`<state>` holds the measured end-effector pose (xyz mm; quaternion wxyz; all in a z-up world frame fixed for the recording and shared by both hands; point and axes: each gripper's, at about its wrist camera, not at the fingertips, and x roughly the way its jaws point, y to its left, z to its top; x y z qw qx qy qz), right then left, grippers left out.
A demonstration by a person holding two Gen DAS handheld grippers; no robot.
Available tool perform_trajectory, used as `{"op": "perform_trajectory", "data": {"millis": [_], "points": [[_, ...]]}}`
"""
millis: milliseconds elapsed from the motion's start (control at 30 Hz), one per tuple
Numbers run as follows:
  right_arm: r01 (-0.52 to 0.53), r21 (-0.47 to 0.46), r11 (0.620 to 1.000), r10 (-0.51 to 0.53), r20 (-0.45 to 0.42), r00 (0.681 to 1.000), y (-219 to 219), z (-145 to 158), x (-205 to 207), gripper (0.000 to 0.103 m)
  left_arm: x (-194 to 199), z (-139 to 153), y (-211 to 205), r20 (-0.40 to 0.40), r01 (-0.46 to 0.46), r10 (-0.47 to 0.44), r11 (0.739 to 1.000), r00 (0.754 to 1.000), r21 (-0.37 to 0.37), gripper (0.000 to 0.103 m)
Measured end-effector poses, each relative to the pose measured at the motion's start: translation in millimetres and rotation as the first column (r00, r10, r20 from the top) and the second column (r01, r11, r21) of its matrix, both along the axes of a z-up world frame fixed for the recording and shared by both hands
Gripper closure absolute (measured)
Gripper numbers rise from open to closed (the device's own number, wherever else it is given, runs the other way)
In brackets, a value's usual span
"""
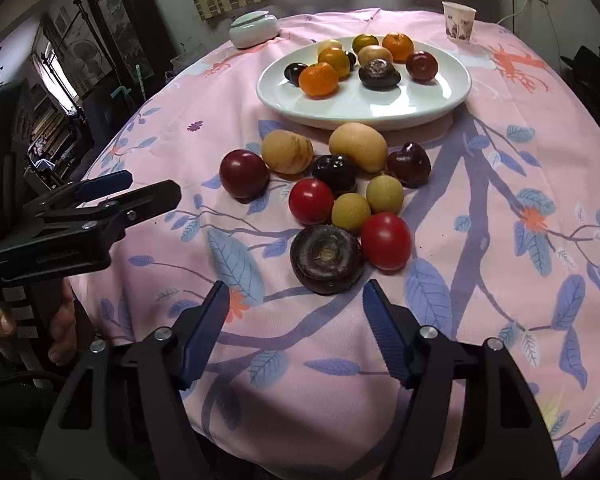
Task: Organize fruits
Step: 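Grasp the dark mangosteen with the right tool while the left tool grasps a dark red plum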
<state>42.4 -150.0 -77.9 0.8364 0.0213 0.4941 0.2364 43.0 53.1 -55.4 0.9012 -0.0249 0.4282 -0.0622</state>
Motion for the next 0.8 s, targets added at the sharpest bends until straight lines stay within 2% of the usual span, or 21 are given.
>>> {"op": "perform_trajectory", "data": {"millis": [100,167,200,233,433,700,767,800], "points": [[0.022,-0.032,0.999,-0.022,-0.012,1.000,3.7,-10.2,8.8,0.040,1.0,-3.5,4.0,-0.016,-0.003,0.003,1.000,1.000,-0.006,0.002],[0.028,-0.059,0.998,-0.027,0.016,1.000,9.2,-13.2,14.4,0.043,1.8,-5.5,3.7,-0.028,0.003,-0.003,1.000,1.000,-0.007,0.002],[0.034,-0.088,0.995,-0.031,0.037,0.999,12.9,-13.9,17.2,0.054,2.3,-6.3,2.8,-0.031,0.007,-0.007,1.000,0.999,-0.005,0.002],[0.041,-0.118,0.992,-0.034,0.059,0.998,15.1,-14.4,19.5,0.059,3.2,-7.2,1.6,-0.034,0.010,-0.010,1.000,0.999,-0.003,0.002],[0.029,-0.096,0.995,-0.023,0.056,0.998,8.4,-10.4,13.2,0.059,17.9,-16.8,-6.9,-0.047,0.005,-0.004,1.000,0.999,0.026,0.002],[0.077,-0.073,0.994,-0.074,0.045,0.996,-17.8,-7.7,1.9,0.059,45.0,-34.1,-34.1,-0.094,0.046,-0.042,0.998,0.995,0.046,0.002],[0.078,-0.063,0.995,-0.075,0.042,0.996,-20.9,-8.0,-0.1,0.059,50.7,-38.6,-37.7,-0.101,0.044,-0.040,0.998,0.994,0.038,0.006],[0.078,-0.059,0.995,-0.076,0.043,0.996,-21.9,-7.9,-1.1,0.059,52.8,-39.8,-37.7,-0.100,0.039,-0.036,0.999,0.994,0.029,0.012]]}}
